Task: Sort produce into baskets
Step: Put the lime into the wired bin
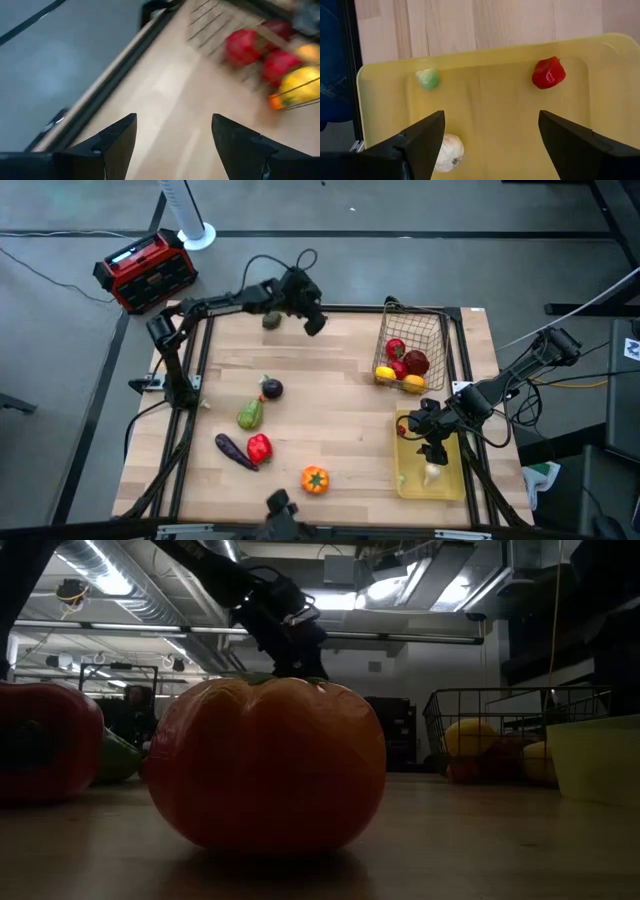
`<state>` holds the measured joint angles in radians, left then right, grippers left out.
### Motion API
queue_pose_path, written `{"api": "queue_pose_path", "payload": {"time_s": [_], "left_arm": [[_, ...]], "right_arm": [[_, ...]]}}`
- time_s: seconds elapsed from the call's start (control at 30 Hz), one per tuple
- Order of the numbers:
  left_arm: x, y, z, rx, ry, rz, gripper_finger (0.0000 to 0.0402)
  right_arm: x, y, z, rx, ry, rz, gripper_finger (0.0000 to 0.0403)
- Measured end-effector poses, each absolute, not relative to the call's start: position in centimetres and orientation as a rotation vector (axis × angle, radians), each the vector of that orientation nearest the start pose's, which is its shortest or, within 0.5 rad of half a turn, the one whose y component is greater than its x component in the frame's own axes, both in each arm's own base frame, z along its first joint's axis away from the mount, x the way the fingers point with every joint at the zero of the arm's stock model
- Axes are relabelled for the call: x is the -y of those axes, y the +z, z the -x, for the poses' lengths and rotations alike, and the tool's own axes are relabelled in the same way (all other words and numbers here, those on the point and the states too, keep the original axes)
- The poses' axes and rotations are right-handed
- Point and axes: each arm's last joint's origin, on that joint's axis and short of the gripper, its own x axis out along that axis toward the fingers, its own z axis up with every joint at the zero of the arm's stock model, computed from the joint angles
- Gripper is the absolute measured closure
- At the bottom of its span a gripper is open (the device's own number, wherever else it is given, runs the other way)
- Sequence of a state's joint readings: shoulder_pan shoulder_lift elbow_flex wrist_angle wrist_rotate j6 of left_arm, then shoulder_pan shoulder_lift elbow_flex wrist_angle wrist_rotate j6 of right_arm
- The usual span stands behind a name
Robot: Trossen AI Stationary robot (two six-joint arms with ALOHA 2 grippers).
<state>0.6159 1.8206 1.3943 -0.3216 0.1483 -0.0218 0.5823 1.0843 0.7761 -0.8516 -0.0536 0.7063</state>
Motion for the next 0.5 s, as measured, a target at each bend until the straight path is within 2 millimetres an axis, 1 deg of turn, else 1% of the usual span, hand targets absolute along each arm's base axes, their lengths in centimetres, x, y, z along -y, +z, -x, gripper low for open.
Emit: {"api": "queue_pose_path", "payload": {"time_s": [0.07,0.13,0.27,0.37,0.5], "left_arm": [[-23.9,25.1,-32.3,-0.755,0.495,0.302,0.0149],[-24.6,25.0,-31.1,-0.818,0.534,0.315,0.0149],[-25.8,24.0,-28.9,-0.932,0.577,0.364,0.0149],[-26.4,22.9,-27.3,-1.010,0.593,0.398,0.0149],[-27.2,22.1,-25.9,-1.065,0.611,0.381,0.0149]], "right_arm": [[-10.4,23.1,-15.5,-1.261,0.134,-0.302,0.0082],[-10.4,23.1,-15.5,-1.261,0.134,-0.302,0.0082],[-10.4,23.1,-15.5,-1.261,0.134,-0.302,0.0081],[-10.4,23.1,-15.5,-1.260,0.135,-0.302,0.0081],[-10.4,23.1,-15.5,-1.257,0.136,-0.303,0.0081]]}}
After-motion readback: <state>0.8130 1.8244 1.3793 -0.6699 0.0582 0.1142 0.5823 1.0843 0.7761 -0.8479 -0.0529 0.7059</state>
